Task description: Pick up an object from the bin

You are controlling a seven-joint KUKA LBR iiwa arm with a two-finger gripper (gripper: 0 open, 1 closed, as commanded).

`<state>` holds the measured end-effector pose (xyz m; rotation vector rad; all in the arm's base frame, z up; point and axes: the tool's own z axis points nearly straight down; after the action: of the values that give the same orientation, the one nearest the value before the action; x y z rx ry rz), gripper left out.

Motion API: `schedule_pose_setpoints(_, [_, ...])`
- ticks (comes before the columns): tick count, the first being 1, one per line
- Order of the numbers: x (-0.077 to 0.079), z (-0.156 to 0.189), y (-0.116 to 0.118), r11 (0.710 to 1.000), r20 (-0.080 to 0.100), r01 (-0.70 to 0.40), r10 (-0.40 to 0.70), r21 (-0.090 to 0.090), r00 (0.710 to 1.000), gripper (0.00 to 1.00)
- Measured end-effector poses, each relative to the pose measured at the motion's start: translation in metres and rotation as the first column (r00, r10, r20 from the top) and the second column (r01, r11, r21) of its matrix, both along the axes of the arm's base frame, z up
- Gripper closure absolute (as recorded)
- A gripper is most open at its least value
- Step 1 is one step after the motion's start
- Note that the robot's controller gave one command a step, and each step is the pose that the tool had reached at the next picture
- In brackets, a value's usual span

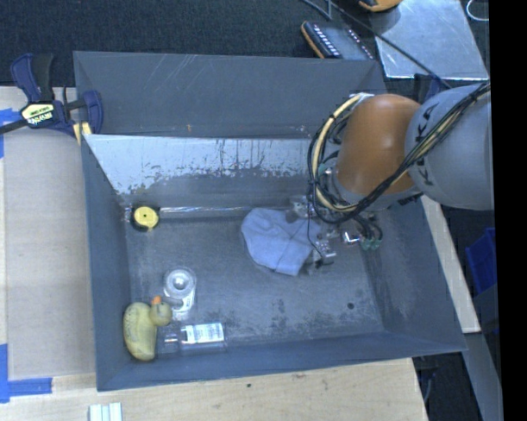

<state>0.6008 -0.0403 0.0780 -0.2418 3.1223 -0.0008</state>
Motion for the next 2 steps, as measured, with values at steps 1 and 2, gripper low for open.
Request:
schedule_pose_setpoints(1, [0.0189, 0.0348, 0.0376, 0.999, 0.01, 0.053, -0.053, 0.001, 0.999, 1.0])
schedule_pose_setpoints(2, [0.0189, 0.0348, 0.0376, 0.999, 0.01, 0.052, -0.052, 0.001, 0.999, 1.0])
